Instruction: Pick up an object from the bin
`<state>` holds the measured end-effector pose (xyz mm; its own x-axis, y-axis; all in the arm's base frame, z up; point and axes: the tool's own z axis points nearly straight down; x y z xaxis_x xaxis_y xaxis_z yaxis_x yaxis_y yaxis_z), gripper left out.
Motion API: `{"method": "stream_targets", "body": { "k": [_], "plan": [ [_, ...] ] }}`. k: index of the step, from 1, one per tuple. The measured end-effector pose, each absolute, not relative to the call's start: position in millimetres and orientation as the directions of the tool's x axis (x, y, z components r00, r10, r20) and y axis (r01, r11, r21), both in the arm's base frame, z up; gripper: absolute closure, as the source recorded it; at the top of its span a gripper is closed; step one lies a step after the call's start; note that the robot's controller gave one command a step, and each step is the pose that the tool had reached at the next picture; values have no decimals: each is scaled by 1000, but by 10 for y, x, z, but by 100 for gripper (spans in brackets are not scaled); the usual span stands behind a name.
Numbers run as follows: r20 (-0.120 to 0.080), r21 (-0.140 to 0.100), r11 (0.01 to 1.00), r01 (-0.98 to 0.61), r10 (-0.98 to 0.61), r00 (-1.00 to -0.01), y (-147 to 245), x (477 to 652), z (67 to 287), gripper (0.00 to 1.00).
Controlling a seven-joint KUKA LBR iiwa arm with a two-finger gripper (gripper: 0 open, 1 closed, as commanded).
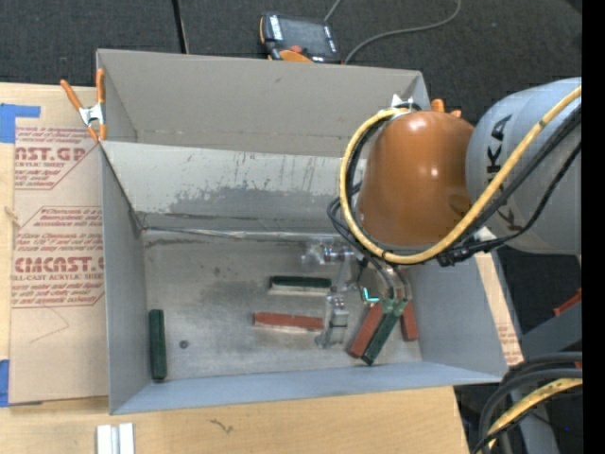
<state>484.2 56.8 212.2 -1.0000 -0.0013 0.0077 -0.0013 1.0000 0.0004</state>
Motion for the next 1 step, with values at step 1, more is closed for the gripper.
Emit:
{"method": "stream_targets", "body": {
  "k": [1],
  "plan": [
    [1,0,948,317,317,-948,141,5852,666,0]
  ]
}}
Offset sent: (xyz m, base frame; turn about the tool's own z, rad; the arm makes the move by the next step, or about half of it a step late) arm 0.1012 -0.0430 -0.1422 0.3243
